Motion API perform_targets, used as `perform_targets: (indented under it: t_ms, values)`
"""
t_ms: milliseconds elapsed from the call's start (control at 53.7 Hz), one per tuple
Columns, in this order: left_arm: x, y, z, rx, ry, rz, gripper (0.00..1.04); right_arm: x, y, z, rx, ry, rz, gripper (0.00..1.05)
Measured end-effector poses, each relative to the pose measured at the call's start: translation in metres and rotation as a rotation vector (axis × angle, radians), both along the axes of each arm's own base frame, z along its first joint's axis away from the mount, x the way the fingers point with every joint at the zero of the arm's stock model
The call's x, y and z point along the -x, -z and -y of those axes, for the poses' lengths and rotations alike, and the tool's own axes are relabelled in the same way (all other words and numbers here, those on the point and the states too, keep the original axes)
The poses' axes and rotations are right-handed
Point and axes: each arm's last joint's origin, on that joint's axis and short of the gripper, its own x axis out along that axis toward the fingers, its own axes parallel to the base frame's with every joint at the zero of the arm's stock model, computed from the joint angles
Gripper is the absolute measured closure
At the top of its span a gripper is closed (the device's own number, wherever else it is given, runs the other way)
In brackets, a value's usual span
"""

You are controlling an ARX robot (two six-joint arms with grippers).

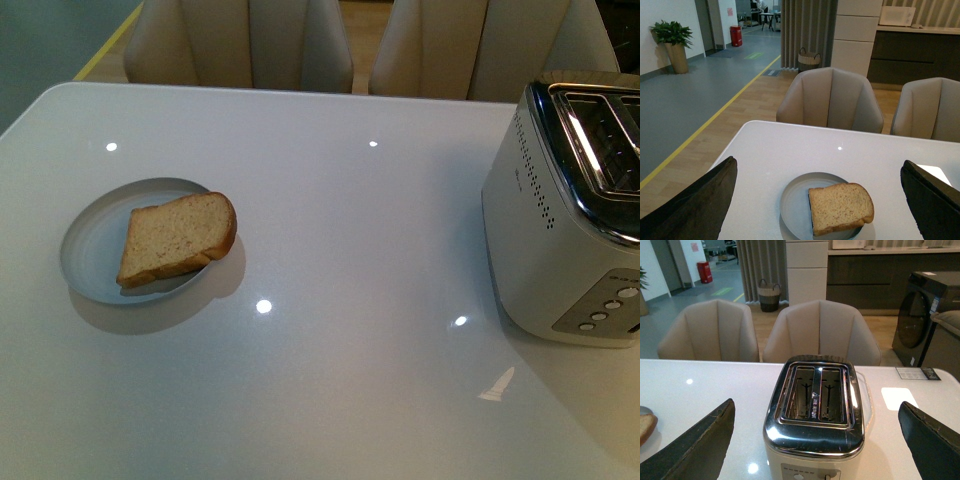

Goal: Left arm holds plate, right arm toasts bread

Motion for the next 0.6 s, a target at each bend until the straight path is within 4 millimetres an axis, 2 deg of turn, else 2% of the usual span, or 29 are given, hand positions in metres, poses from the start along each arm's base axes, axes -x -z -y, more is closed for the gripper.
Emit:
perform_targets:
  t_ms: [429,447,503,596]
  values:
    - [0.0,0.0,0.0,0.003,0.002,-0.01,0.07,0.0,0.0,0.0,0.0,0.0,0.0,0.09]
    - [0.0,0.001,0.0,0.024,0.03,-0.057,0.07,0.0,0.0,0.0,0.0,0.0,0.0,0.09]
    - [-0.004,-0.001,0.001,0.188,0.106,-0.367,0.07,0.0,0.0,0.0,0.0,-0.002,0.0,0.09]
    - [-0.017,-0.003,0.002,0.282,0.116,-0.495,0.07,0.0,0.0,0.0,0.0,0.0,0.0,0.09]
